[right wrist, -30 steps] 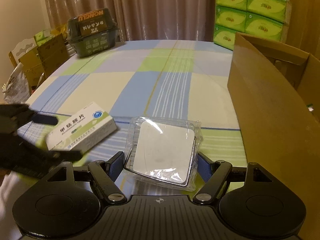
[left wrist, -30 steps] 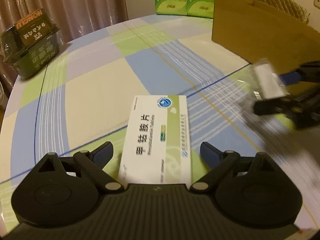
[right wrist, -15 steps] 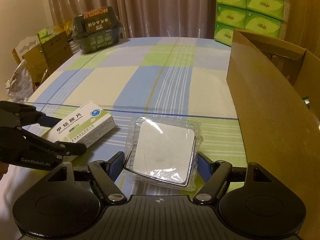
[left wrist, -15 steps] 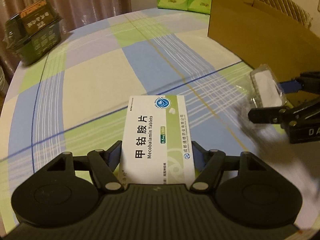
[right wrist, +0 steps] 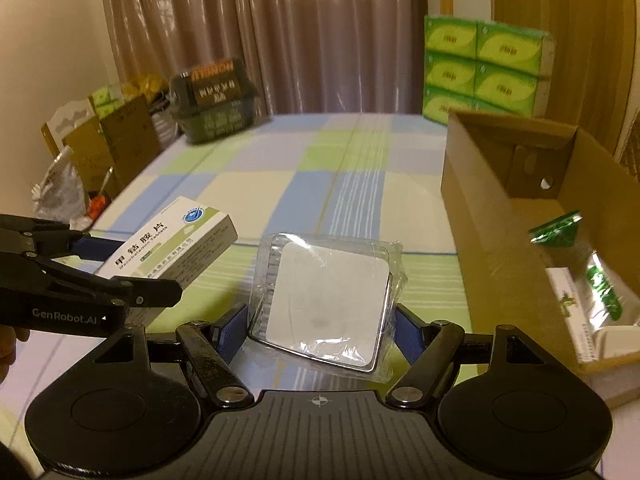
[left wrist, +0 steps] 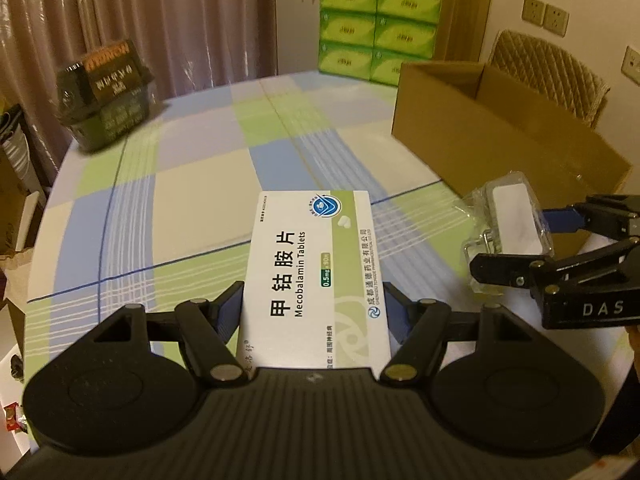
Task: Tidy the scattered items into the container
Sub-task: 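Grasp the white Mecobalamin Tablets box with the left gripper while the right holds the wrapped square, then carry the medicine box and wrapped square over the cardboard box with both grippers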
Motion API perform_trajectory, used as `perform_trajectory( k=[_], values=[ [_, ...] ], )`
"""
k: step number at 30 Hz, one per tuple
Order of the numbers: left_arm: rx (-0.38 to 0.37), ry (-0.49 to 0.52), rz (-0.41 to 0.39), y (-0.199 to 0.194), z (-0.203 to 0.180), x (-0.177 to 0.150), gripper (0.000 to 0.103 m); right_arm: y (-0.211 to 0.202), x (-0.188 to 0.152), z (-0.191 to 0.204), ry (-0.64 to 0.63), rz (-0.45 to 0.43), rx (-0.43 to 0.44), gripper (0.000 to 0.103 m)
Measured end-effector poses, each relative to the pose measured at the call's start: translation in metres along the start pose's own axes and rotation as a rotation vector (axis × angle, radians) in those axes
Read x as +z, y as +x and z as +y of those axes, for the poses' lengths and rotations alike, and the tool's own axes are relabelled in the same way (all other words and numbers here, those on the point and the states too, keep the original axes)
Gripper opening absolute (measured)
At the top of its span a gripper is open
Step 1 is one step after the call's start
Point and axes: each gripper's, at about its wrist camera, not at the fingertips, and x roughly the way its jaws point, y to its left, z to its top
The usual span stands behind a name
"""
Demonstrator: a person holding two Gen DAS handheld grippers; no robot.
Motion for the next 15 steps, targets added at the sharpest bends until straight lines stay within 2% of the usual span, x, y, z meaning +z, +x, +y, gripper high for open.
perform_trajectory(
  k=[15],
  values=[
    [0.016,-0.003,-0.067,-0.072,-0.052,-0.003,0.067,-0.074,-0.008,-0.008,0.033,-0.074,-0.007,0.073]
  ],
)
